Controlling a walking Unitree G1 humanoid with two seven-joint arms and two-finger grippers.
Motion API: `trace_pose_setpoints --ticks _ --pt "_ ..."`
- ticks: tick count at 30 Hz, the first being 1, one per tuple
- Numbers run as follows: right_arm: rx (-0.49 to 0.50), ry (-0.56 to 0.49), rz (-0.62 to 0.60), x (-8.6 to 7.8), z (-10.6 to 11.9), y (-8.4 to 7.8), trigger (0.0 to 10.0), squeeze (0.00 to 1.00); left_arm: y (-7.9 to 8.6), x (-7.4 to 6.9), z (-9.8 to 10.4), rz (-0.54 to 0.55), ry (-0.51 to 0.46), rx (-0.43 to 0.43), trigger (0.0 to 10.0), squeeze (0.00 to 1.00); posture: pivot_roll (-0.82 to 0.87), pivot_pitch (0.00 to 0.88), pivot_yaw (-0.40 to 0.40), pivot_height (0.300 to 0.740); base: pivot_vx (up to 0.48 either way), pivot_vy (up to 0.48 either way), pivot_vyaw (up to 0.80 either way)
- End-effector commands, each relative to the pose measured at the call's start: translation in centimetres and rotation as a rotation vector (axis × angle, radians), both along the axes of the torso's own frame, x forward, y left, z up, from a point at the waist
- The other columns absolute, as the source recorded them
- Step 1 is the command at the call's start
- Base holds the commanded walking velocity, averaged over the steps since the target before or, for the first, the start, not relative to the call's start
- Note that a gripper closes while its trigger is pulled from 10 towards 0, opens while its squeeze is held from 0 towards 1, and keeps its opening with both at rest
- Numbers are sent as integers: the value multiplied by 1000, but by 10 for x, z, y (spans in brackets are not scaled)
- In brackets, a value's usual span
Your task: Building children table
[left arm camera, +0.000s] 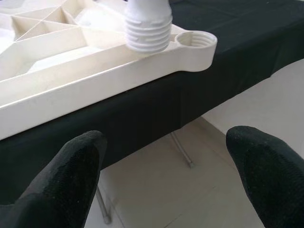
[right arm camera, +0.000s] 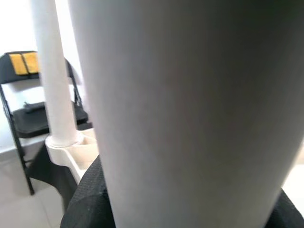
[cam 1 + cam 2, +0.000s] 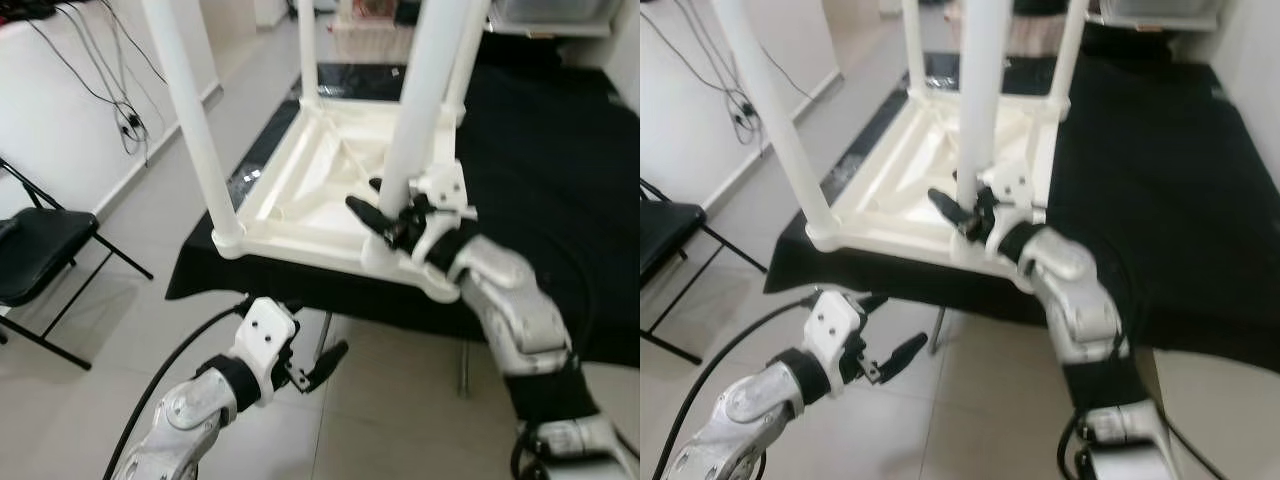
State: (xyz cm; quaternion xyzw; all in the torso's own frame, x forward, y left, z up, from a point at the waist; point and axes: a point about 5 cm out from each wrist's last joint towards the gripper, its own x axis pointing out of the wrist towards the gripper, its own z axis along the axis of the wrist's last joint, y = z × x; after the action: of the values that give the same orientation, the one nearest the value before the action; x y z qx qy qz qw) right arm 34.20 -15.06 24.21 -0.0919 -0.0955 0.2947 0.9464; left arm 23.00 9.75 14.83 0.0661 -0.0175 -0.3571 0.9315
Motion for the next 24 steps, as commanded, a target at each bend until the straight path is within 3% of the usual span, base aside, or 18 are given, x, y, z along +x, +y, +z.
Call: trace_pose_setpoints --ticks 1,2,4,6,8,11,16,24 --pt "31 -27 4 5 13 -10 10000 0 1 -3 2 10 -12 8 10000 0 -25 174 17 740 0 0 0" --pt "31 -27 4 5 13 -10 10000 0 1 -3 2 10 -12 8 10000 0 -25 174 17 740 0 0 0" --pt "44 -64 115 0 27 -18 10000 0 4 -3 5 36 -45 26 10000 0 -18 202 15 740 0 0 0" --pt "-14 -86 244 -10 34 -23 10000 0 7 -2 7 52 -63 30 10000 0 -22 218 16 740 0 0 0" --pt "-41 -88 285 -13 35 -25 10000 0 8 -2 8 54 -67 30 10000 0 -22 218 16 740 0 0 0" --pt "-51 -73 314 -14 36 -32 10000 0 8 -2 8 54 -73 33 10000 0 -24 230 15 740 0 0 0" --pt "-51 -44 357 -22 40 -66 10000 0 10 -8 13 43 -87 34 10000 0 -19 265 20 740 0 0 0" --pt "-66 27 394 -25 24 -67 10000 0 11 -16 15 34 -84 24 10000 0 -13 291 26 740 0 0 0"
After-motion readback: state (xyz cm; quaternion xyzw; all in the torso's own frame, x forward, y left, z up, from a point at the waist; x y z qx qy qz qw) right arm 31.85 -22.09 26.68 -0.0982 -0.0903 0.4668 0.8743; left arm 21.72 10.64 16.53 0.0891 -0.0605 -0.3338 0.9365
